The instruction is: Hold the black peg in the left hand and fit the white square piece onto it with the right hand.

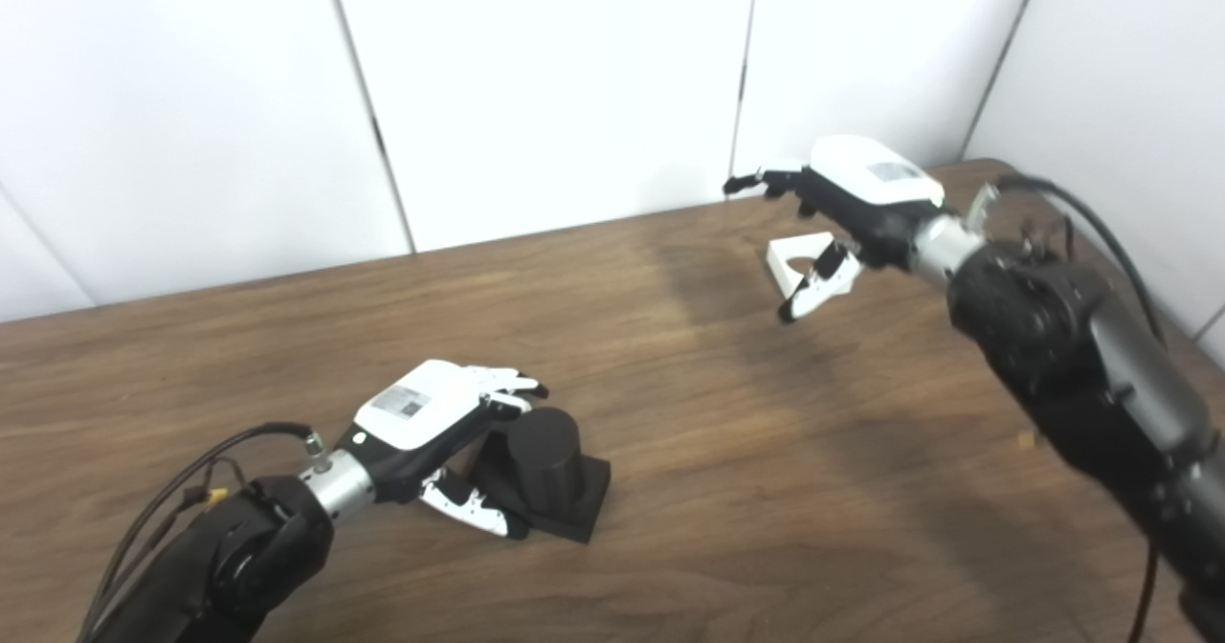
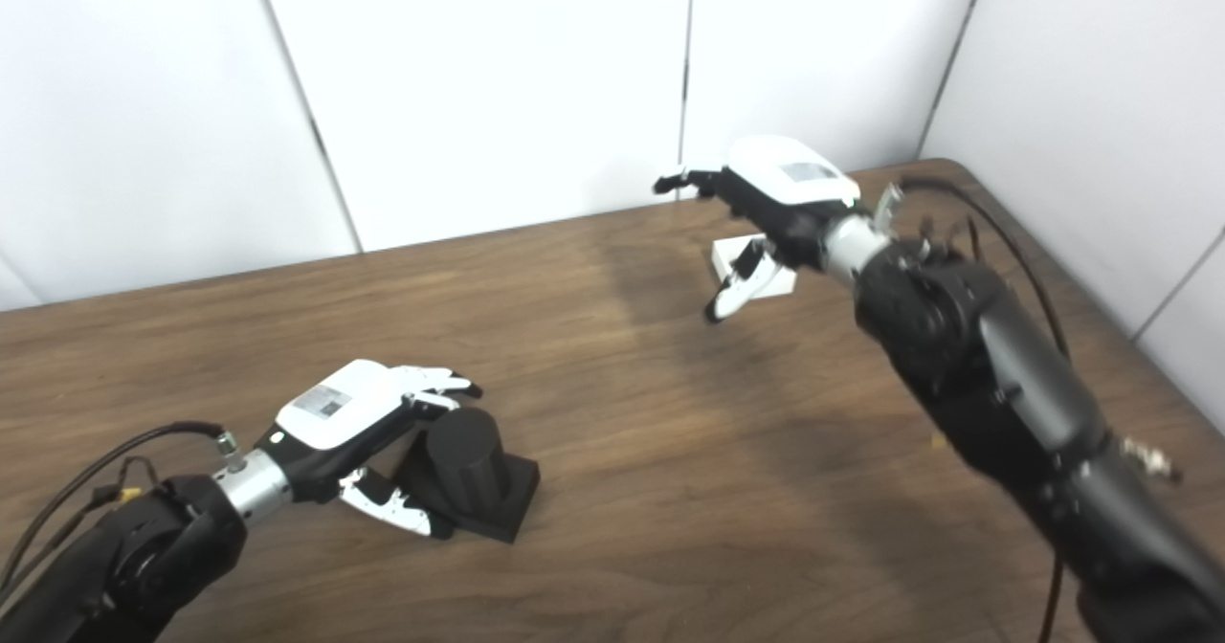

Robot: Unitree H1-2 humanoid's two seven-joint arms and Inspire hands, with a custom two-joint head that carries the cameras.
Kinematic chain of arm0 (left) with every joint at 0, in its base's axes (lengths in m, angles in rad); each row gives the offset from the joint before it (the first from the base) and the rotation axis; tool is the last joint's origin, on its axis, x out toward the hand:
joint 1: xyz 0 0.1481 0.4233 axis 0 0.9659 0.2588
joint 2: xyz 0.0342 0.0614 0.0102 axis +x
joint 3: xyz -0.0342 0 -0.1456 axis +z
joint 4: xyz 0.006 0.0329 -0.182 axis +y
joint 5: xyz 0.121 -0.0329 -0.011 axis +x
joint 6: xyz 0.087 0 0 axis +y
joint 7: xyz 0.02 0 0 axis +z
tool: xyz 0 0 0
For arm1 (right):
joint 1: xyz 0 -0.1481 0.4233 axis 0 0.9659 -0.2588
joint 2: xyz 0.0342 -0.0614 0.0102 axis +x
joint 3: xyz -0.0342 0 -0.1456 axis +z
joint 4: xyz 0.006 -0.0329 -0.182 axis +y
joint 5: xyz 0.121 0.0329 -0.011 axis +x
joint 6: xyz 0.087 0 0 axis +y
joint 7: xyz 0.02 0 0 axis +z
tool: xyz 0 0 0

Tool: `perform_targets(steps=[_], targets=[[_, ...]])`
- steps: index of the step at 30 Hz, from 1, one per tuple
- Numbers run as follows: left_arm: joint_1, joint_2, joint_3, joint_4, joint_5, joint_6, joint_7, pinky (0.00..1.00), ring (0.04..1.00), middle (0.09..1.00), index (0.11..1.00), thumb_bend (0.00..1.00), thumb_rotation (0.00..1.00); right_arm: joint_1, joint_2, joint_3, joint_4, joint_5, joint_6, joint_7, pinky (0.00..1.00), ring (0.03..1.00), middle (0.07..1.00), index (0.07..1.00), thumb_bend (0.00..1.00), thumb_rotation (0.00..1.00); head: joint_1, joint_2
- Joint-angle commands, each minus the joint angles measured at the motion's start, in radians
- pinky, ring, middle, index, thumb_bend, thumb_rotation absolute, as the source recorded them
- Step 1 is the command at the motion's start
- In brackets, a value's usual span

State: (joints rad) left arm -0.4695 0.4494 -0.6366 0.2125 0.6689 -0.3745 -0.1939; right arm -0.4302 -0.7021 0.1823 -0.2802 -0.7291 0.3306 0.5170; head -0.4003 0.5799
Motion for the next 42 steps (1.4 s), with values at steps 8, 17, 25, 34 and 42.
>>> perform_targets(steps=[8, 17, 25, 34, 42], targets=[[0.084, 0.048, -0.055, 0.030, 0.093, -0.015, -0.069, 0.82, 0.866, 0.858, 0.490, 0.52, 0.06, -0.151, -0.066, 0.084, 0.161, -0.094, -0.042, 0.108, 0.80, 0.914, 0.931, 0.868, 0.89, 0.08, 0.002, -0.004], [0.078, 0.049, -0.057, 0.021, 0.088, -0.002, -0.083, 0.83, 0.876, 0.860, 0.490, 0.52, 0.06, -0.225, -0.044, 0.159, 0.265, -0.243, -0.007, 0.191, 0.87, 0.957, 0.964, 0.912, 0.88, 0.08, 0.005, -0.002], [0.080, 0.054, -0.061, 0.007, 0.090, 0.007, -0.093, 0.84, 0.877, 0.863, 0.490, 0.52, 0.06, -0.267, -0.001, 0.171, 0.376, -0.280, -0.019, 0.152, 0.87, 0.956, 0.958, 0.922, 0.88, 0.11, 0.004, -0.002], [0.081, 0.055, -0.055, 0.005, 0.082, 0.008, -0.086, 0.83, 0.874, 0.859, 0.490, 0.52, 0.06, -0.293, 0.016, 0.174, 0.466, -0.279, -0.030, 0.117, 0.87, 0.948, 0.955, 0.932, 0.87, 0.12, 0.013, 0.001], [0.080, 0.063, -0.051, -0.004, 0.072, 0.010, -0.101, 0.83, 0.881, 0.864, 0.490, 0.52, 0.06, -0.320, 0.038, 0.193, 0.544, -0.281, -0.026, 0.107, 0.86, 0.941, 0.952, 0.930, 0.85, 0.12, 0.025, 0.006]])
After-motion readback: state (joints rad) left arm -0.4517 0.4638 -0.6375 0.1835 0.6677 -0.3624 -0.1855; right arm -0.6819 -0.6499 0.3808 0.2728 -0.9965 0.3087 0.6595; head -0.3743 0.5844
